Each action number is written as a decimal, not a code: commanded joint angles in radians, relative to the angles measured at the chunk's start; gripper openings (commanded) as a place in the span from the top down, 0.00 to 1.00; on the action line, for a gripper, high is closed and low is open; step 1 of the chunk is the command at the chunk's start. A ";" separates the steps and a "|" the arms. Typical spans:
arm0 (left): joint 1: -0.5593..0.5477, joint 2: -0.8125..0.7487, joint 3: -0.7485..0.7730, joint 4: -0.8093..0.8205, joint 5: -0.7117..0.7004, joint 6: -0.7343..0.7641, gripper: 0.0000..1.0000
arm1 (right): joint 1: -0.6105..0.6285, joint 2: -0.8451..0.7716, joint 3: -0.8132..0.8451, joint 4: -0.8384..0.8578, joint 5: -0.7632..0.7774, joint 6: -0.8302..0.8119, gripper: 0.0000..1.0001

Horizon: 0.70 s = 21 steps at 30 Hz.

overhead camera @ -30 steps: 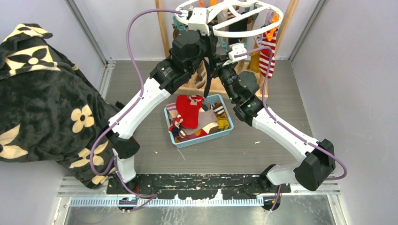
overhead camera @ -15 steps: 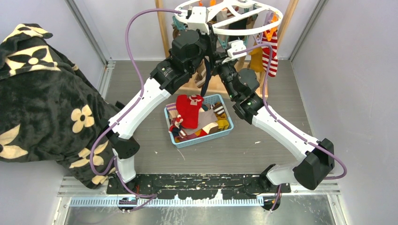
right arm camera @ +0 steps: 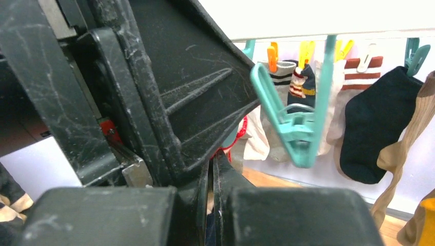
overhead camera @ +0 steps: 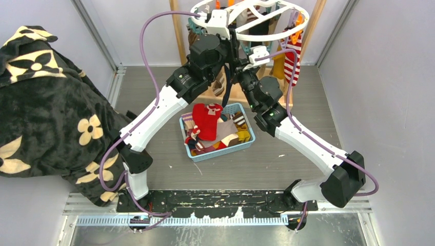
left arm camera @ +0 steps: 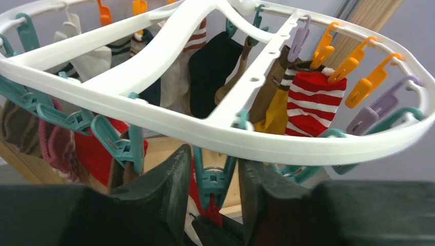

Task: Clip the socks to the hanger

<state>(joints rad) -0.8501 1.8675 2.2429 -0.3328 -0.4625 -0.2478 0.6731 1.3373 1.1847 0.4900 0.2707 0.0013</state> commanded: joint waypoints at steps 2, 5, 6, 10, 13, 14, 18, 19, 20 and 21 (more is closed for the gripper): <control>0.002 -0.034 -0.009 0.038 -0.023 0.013 0.43 | 0.006 -0.046 0.011 0.116 0.020 0.022 0.99; 0.002 -0.040 -0.011 0.029 -0.022 0.008 0.31 | 0.006 -0.047 0.012 0.114 0.015 0.020 0.99; 0.002 -0.043 -0.011 0.027 -0.023 0.006 0.29 | 0.006 -0.048 0.011 0.113 0.015 0.020 0.99; 0.002 -0.054 -0.020 0.020 -0.021 0.005 0.26 | 0.006 -0.049 0.007 0.113 0.011 0.029 0.92; 0.001 -0.065 -0.020 0.012 -0.024 0.004 0.21 | 0.006 -0.048 0.003 0.114 0.006 0.038 0.86; 0.002 -0.069 -0.020 0.008 -0.023 0.004 0.19 | 0.006 -0.047 0.003 0.112 0.005 0.039 0.83; 0.003 -0.096 -0.022 -0.034 -0.007 0.002 0.13 | 0.006 -0.048 -0.003 0.111 0.002 0.049 0.64; 0.004 -0.113 -0.029 -0.046 -0.002 -0.004 0.12 | 0.006 -0.050 -0.007 0.111 0.000 0.049 0.60; 0.005 -0.128 -0.045 -0.056 0.005 -0.006 0.10 | 0.006 -0.052 -0.011 0.110 0.000 0.050 0.56; 0.009 -0.143 -0.059 -0.066 0.015 -0.008 0.09 | 0.006 -0.054 -0.015 0.110 0.000 0.052 0.52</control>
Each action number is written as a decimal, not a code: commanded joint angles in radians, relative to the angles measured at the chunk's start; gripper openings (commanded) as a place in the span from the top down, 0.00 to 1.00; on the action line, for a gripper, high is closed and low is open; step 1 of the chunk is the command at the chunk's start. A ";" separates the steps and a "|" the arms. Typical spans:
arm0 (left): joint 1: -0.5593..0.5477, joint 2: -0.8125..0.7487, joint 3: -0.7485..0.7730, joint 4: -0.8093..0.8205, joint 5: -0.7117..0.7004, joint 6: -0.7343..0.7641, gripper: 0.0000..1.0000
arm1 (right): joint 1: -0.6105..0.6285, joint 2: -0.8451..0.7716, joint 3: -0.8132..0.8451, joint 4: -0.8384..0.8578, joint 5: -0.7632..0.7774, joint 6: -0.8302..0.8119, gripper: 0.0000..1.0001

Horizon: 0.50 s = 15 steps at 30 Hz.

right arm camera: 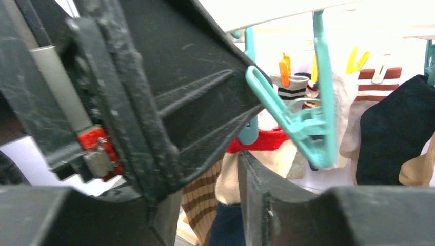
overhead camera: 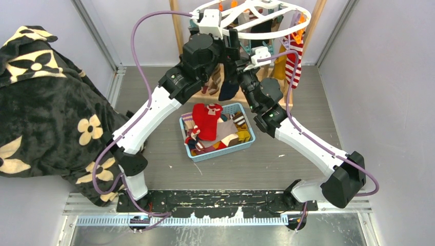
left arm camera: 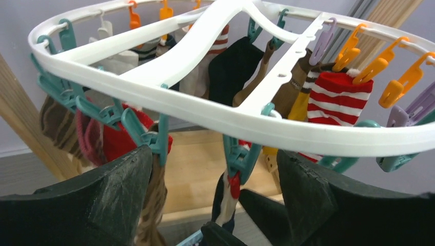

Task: Clip the socks to the hanger

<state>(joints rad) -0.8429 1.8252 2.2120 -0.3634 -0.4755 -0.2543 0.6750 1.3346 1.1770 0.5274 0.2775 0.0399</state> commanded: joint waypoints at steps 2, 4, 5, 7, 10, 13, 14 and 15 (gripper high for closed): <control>0.006 -0.130 -0.049 -0.064 0.040 -0.006 0.07 | 0.004 -0.061 -0.017 0.072 -0.007 0.019 0.44; 0.017 -0.164 -0.069 -0.104 0.051 -0.025 0.06 | 0.005 -0.080 -0.035 0.068 -0.009 0.027 0.40; 0.022 -0.181 -0.080 -0.127 0.062 -0.032 0.05 | 0.005 -0.094 -0.047 0.063 -0.011 0.032 0.38; 0.035 -0.219 -0.103 -0.181 0.098 -0.044 0.03 | 0.004 -0.129 -0.080 0.040 -0.013 0.044 0.35; 0.082 -0.289 -0.158 -0.267 0.200 -0.051 0.03 | 0.004 -0.205 -0.150 -0.033 -0.010 0.066 0.28; 0.173 -0.377 -0.274 -0.321 0.295 -0.051 0.03 | 0.004 -0.264 -0.230 -0.124 0.018 0.096 0.11; 0.212 -0.405 -0.318 -0.338 0.344 -0.036 0.03 | 0.004 -0.276 -0.257 -0.156 0.050 0.102 0.02; 0.253 -0.429 -0.362 -0.353 0.398 -0.013 0.03 | 0.003 -0.291 -0.284 -0.176 0.082 0.113 0.00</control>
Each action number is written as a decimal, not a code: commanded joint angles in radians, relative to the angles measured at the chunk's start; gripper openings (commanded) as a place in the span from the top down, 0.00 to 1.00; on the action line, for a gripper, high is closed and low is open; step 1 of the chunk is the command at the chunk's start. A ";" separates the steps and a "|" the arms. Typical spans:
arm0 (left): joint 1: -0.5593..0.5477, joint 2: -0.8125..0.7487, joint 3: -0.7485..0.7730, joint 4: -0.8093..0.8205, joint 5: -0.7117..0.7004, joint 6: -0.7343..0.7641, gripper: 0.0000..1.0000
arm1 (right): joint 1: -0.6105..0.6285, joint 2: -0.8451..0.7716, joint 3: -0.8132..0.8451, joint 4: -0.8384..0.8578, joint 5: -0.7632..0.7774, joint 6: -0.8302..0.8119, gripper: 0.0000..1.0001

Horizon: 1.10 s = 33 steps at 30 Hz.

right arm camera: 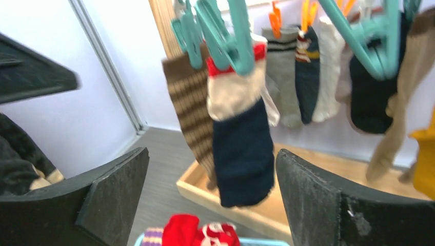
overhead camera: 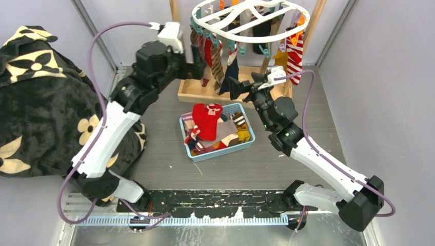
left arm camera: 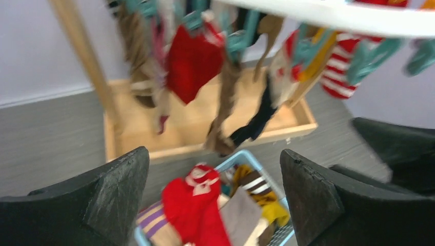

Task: Clip the socks to the hanger

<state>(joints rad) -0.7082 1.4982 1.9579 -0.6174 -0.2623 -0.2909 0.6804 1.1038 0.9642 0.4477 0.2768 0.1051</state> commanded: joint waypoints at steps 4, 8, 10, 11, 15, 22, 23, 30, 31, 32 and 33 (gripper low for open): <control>0.290 -0.174 -0.291 -0.110 0.321 0.129 0.05 | -0.040 -0.100 -0.194 -0.134 0.188 0.142 0.00; 0.425 -0.228 -0.503 0.005 0.344 0.181 0.06 | -0.133 -0.122 -0.293 -0.157 0.292 0.257 0.00; 0.476 -0.238 -0.611 0.091 0.354 0.180 0.07 | -0.192 -0.126 -0.341 -0.159 0.368 0.309 0.00; 0.503 -0.238 -0.676 0.133 0.357 0.170 0.07 | -0.223 -0.129 -0.364 -0.160 0.399 0.329 0.00; 0.533 -0.194 -0.816 0.245 0.344 0.176 0.08 | -0.323 -0.121 -0.420 -0.206 0.582 0.381 0.00; 0.567 -0.031 -0.879 0.361 0.226 0.197 0.07 | -0.492 0.013 -0.415 -0.202 0.636 0.414 0.00; 0.578 -0.015 -0.889 0.390 0.224 0.190 0.07 | -0.524 0.031 -0.415 -0.197 0.624 0.434 0.00; 0.630 0.044 -1.041 0.725 0.190 0.225 0.06 | -0.720 0.162 -0.458 -0.032 0.555 0.436 0.00; 0.638 0.051 -1.060 0.760 0.194 0.234 0.06 | -0.732 0.182 -0.465 0.005 0.540 0.418 0.00; 0.645 0.061 -1.073 0.788 0.209 0.249 0.06 | -0.743 0.205 -0.469 0.047 0.524 0.398 0.00; 0.650 0.073 -1.084 0.809 0.220 0.262 0.06 | -0.755 0.217 -0.462 0.058 0.493 0.385 0.00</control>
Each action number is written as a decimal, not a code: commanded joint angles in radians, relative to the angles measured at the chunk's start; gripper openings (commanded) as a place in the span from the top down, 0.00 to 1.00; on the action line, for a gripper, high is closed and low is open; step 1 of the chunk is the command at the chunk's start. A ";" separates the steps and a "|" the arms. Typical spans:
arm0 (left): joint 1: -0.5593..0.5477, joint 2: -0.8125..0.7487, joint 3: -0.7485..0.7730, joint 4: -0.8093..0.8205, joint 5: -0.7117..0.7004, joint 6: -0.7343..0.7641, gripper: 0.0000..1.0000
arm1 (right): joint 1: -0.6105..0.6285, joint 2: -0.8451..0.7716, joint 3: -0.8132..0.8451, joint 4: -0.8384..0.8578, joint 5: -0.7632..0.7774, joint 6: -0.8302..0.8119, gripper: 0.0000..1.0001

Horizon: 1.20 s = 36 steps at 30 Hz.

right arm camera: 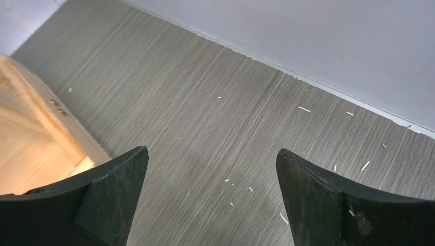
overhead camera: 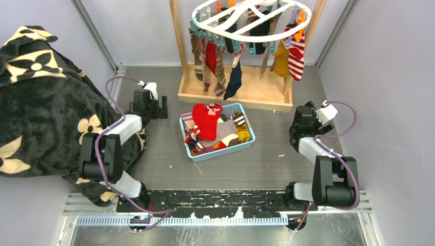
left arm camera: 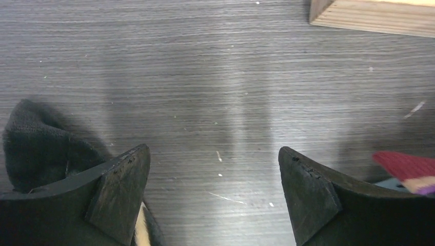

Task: Clip the socks to the hanger

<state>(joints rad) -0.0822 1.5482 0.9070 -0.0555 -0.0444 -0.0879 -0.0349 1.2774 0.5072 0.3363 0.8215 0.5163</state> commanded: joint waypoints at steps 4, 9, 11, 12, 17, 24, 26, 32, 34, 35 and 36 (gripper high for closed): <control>0.040 0.070 0.003 0.211 0.021 0.049 0.05 | -0.048 0.092 0.089 0.067 -0.149 -0.136 0.00; 0.042 0.089 0.022 0.148 0.040 0.062 0.04 | -0.048 0.071 0.044 0.005 -0.185 -0.136 0.00; 0.042 0.101 0.008 0.133 0.033 0.059 0.04 | -0.047 0.070 -0.033 0.145 -0.224 -0.141 0.00; 0.042 0.102 -0.009 0.146 0.015 0.058 0.05 | -0.048 0.073 -0.074 0.225 -0.244 -0.150 0.00; 0.073 0.029 -0.202 0.423 -0.012 0.018 0.05 | -0.046 0.098 -0.207 0.498 -0.253 -0.162 0.00; 0.073 -0.038 -0.534 0.940 -0.036 0.009 0.02 | 0.009 0.165 -0.289 0.751 -0.317 -0.257 0.00; 0.066 0.033 -0.636 1.221 -0.055 0.015 0.00 | 0.023 0.264 -0.321 0.917 -0.402 -0.311 0.00; 0.050 0.002 -0.576 1.070 -0.132 0.002 0.00 | 0.083 0.283 -0.240 0.784 -0.355 -0.356 0.00; 0.051 -0.003 -0.575 1.053 -0.126 0.001 0.00 | 0.084 0.279 -0.162 0.637 -0.357 -0.356 0.00; 0.050 -0.001 -0.576 1.059 -0.128 0.001 0.00 | 0.076 0.275 -0.167 0.639 -0.363 -0.349 0.00; 0.050 0.001 -0.576 1.062 -0.130 0.001 0.00 | 0.074 0.278 -0.171 0.648 -0.361 -0.351 0.00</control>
<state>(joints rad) -0.0334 1.5528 0.3119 0.9039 -0.1162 -0.0750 0.0483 1.5902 0.2745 1.0317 0.4603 0.1879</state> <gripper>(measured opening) 0.994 0.996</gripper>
